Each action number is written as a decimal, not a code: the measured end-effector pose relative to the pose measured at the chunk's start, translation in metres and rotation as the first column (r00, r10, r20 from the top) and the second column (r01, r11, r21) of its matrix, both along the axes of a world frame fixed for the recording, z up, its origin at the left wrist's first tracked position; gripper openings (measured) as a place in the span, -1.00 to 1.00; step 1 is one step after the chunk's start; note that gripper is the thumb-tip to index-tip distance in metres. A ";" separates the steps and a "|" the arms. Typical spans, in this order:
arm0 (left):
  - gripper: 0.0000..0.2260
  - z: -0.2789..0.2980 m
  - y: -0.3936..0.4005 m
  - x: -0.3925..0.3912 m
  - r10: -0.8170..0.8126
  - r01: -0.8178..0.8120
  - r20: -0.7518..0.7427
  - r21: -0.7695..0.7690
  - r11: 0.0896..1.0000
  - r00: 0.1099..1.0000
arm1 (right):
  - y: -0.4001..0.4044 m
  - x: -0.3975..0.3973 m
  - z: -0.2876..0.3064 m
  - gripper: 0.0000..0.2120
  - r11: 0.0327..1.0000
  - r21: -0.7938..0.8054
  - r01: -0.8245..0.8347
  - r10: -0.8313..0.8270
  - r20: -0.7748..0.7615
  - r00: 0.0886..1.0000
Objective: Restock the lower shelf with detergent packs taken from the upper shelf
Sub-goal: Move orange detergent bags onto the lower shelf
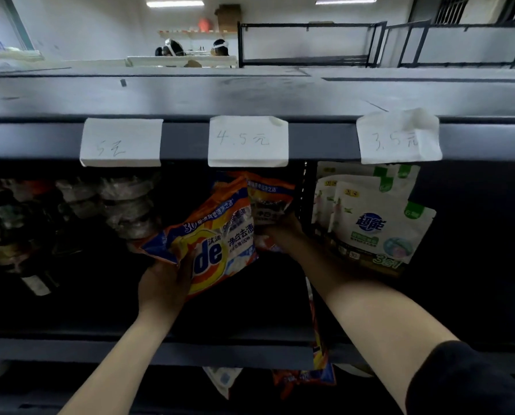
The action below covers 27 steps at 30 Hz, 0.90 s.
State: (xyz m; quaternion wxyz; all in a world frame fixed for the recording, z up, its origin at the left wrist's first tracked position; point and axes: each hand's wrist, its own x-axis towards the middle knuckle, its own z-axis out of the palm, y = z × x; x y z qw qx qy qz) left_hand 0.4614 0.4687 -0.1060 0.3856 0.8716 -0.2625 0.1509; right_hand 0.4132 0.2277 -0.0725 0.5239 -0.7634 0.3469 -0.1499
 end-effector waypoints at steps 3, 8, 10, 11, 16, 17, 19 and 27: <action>-0.76 -0.002 0.001 -0.001 0.000 0.001 -0.054 0.008 1.000 0.999 | 0.014 -0.001 0.003 -0.63 0.999 -0.016 -0.038 0.038 -0.001 0.999; -0.85 0.007 -0.004 -0.004 -0.061 0.023 -0.270 -0.142 0.990 0.961 | 0.011 -0.022 0.017 -0.61 0.992 0.121 -0.033 0.026 0.059 0.998; -0.90 0.009 -0.005 -0.008 -0.100 0.000 -0.378 -0.257 0.966 0.920 | 0.013 -0.038 0.020 -0.63 0.988 0.145 -0.057 0.047 0.072 0.996; -0.93 0.010 -0.005 -0.011 -0.110 -0.038 -0.431 -0.320 0.947 0.895 | 0.015 -0.046 0.022 -0.62 0.988 0.137 -0.070 0.061 0.070 0.996; -0.73 0.023 -0.013 -0.020 0.064 -0.344 -0.541 -0.436 0.831 0.839 | 0.021 -0.093 0.029 -0.77 0.996 0.017 -0.087 0.083 0.171 0.982; -0.69 0.026 -0.015 -0.022 0.118 -0.379 -0.535 -0.409 0.830 0.836 | 0.022 -0.103 0.028 -0.77 0.997 -0.008 -0.075 0.075 0.187 0.980; -0.63 0.031 -0.019 -0.030 0.132 -0.353 -0.503 -0.374 0.858 0.854 | 0.023 -0.123 0.026 -0.76 0.998 -0.069 -0.011 0.025 0.199 0.980; -0.59 0.056 -0.081 -0.094 -0.124 -0.041 -0.409 -0.373 0.927 0.904 | 0.001 -0.216 0.035 -0.61 0.812 -0.387 0.437 -0.455 0.048 0.889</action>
